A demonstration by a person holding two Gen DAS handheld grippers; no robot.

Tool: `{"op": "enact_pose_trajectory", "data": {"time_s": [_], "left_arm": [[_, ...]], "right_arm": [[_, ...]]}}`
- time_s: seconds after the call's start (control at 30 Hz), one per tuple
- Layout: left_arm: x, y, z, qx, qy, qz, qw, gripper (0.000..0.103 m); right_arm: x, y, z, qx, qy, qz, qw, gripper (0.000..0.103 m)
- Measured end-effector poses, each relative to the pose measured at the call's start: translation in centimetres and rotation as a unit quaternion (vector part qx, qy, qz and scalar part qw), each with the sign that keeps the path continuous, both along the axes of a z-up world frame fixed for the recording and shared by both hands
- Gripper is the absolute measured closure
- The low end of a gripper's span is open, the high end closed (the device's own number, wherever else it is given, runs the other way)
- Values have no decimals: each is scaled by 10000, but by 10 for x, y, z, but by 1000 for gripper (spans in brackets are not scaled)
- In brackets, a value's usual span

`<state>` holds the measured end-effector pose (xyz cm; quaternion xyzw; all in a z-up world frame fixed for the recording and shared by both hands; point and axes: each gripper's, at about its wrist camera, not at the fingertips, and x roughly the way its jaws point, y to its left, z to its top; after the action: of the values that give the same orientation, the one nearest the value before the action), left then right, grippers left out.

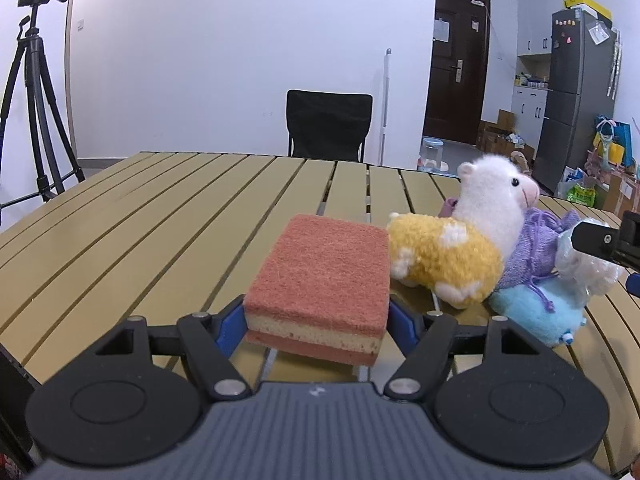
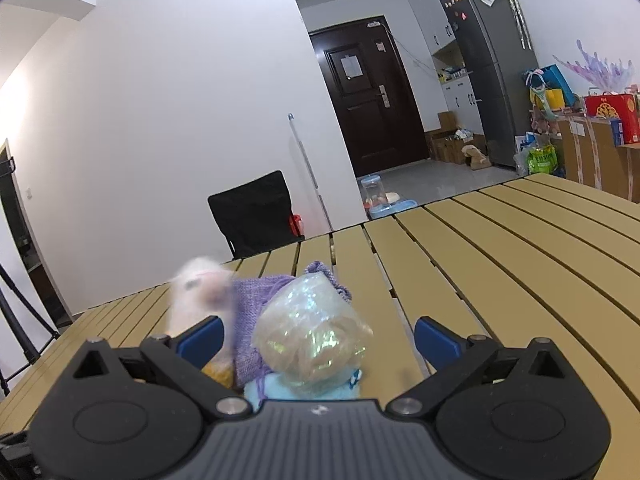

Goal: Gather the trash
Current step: 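Grasp the clear plastic bag with the right tool while the left tool holds the sponge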

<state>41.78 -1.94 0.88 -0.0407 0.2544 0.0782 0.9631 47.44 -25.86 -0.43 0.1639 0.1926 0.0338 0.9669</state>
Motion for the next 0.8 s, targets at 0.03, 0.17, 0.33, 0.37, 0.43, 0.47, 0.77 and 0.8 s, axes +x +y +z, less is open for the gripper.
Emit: {"op": "enact_pose_trajectory", "data": {"time_s": [0.03,0.17,0.33,0.37,0.43,0.47,0.77,0.8], "left_arm": [[0,1,0,-7,12,15,10000,31],[2,3,-2,1,54,36,10000,31],[1,7,-3,-5,72,73,9999,31],[2,7,-3,-6,81,89,9999,31],[2,9,-3,-34,101,102,9999,31],[3,9,-3,-40,110,110,9999,31],[1,14,-1,-72,86,295,9995,31],[0,15,0,-77,75,330,9994,31]], "right_arm": [[3,1,-1,-6,23,-17,10000,4],[13,3,-6,13,128,-5,9999,34],[15,4,-8,97,143,94,9998,52],[13,4,-8,96,117,106,9998,54],[10,2,-6,88,50,125,9999,55],[8,1,-6,84,12,121,9999,56],[-14,-2,3,-2,-341,224,9992,58],[-16,-3,4,-18,-367,237,9990,58]]}}
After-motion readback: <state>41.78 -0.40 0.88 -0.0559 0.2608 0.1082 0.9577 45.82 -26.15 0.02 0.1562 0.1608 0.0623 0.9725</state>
